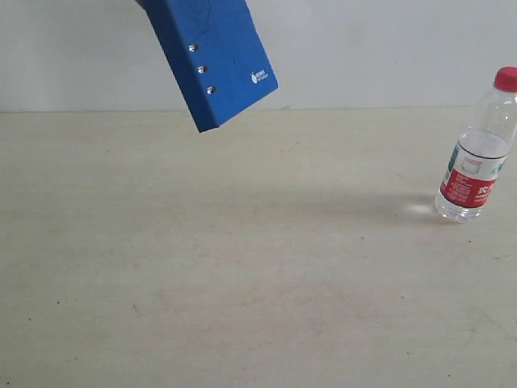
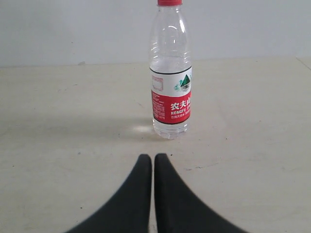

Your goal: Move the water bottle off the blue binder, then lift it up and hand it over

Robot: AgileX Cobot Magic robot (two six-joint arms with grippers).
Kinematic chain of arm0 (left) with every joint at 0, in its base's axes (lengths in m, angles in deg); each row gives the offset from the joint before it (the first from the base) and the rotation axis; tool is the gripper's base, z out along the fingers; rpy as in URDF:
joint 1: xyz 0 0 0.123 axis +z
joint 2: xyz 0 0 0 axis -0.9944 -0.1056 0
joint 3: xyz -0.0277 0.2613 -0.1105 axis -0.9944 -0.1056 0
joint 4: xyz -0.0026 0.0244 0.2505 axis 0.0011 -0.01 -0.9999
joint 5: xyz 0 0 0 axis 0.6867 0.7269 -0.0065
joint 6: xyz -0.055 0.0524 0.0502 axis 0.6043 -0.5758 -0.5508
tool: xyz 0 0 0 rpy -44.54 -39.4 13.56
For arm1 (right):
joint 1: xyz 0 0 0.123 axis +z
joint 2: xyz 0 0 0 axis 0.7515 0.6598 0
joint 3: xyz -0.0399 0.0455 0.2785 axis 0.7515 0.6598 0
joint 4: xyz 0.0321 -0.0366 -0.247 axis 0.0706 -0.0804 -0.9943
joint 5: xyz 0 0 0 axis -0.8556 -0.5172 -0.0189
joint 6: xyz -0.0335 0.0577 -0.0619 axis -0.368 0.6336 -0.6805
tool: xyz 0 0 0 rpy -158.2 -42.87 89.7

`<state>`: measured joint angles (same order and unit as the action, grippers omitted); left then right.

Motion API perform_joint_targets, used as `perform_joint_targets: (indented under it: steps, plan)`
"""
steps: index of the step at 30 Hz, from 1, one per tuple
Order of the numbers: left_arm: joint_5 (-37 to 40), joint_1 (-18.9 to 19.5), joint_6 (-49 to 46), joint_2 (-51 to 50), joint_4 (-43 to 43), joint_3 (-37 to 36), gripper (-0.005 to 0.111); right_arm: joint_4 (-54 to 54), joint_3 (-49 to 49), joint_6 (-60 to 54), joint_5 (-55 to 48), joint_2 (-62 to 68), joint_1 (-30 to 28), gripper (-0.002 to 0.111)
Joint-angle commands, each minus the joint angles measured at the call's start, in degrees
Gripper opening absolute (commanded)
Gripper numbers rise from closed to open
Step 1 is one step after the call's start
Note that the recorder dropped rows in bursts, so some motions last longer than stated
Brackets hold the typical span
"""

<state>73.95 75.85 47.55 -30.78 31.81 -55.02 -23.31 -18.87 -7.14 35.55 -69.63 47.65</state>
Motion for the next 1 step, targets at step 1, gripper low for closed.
perform_joint_targets:
  steps: [1]
  plan:
    - [-0.7,-0.35,-0.09,0.19,0.69,0.03,0.005,-0.03,-0.03,0.15,0.88,-0.33,-0.22,0.0]
